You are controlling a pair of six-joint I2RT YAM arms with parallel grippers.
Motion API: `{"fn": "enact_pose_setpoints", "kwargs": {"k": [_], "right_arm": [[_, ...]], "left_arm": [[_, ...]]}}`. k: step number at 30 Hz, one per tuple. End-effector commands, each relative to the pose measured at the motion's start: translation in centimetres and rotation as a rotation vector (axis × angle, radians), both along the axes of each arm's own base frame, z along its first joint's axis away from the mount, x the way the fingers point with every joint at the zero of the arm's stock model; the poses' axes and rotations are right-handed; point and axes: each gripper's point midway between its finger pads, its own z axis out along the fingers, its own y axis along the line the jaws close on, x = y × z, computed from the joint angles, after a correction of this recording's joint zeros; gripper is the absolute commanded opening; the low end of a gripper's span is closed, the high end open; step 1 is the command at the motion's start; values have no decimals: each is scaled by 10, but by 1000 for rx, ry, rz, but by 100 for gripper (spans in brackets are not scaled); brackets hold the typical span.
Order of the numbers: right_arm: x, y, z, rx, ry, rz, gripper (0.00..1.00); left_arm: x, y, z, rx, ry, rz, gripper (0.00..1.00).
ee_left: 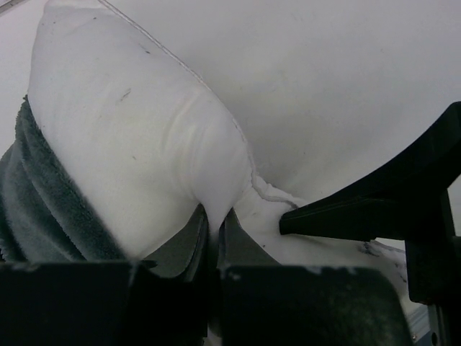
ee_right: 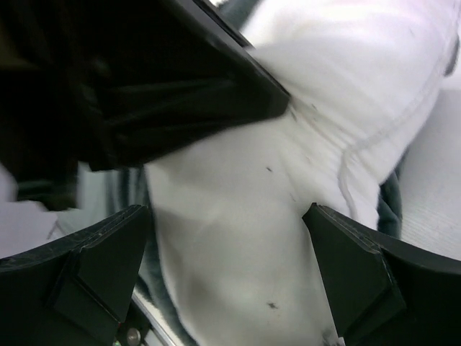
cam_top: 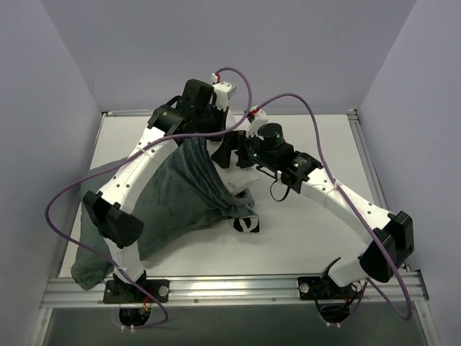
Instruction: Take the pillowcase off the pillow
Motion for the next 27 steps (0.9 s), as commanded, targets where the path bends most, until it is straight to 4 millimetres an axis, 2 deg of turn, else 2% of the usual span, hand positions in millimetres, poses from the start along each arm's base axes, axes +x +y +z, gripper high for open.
{"fn": "enact_pose_setpoints", "kwargs": {"k": [1, 4, 7, 12, 15, 18, 21, 22, 24, 25, 26, 27], "right_arm": [[5, -10, -34, -67, 39, -73, 99], [9, -8, -46, -66, 49, -79, 99], [17, -3, -85, -120, 138, -106, 97], [18, 23, -107, -17, 163, -75, 97], [17, 27, -116, 13, 181, -68, 97], [17, 29, -121, 17, 188, -61, 91], [16, 33, -125, 24, 202, -42, 56], [16, 32, -124, 25, 201, -42, 32], [16, 30, -121, 28, 194, -47, 8], [17, 26, -117, 36, 191, -59, 0], [17, 24, -117, 38, 195, -66, 0], [16, 23, -117, 43, 200, -65, 0]], "left_arm": [[-3, -6, 90, -190, -198, -29, 2], [-5, -7, 84, -192, -179, -32, 2], [-8, -11, 81, -212, -156, -40, 2], [-9, -19, 81, -244, -132, -57, 2], [-6, -21, 85, -246, -144, -61, 2], [-4, -24, 92, -263, -151, -65, 2], [-3, -26, 99, -277, -156, -61, 2], [-2, -24, 100, -267, -172, -60, 2], [1, -16, 100, -234, -195, -36, 3], [2, -12, 98, -202, -215, -36, 15], [4, -2, 94, -161, -222, -8, 33], [5, 4, 92, -138, -227, -3, 66]]}}
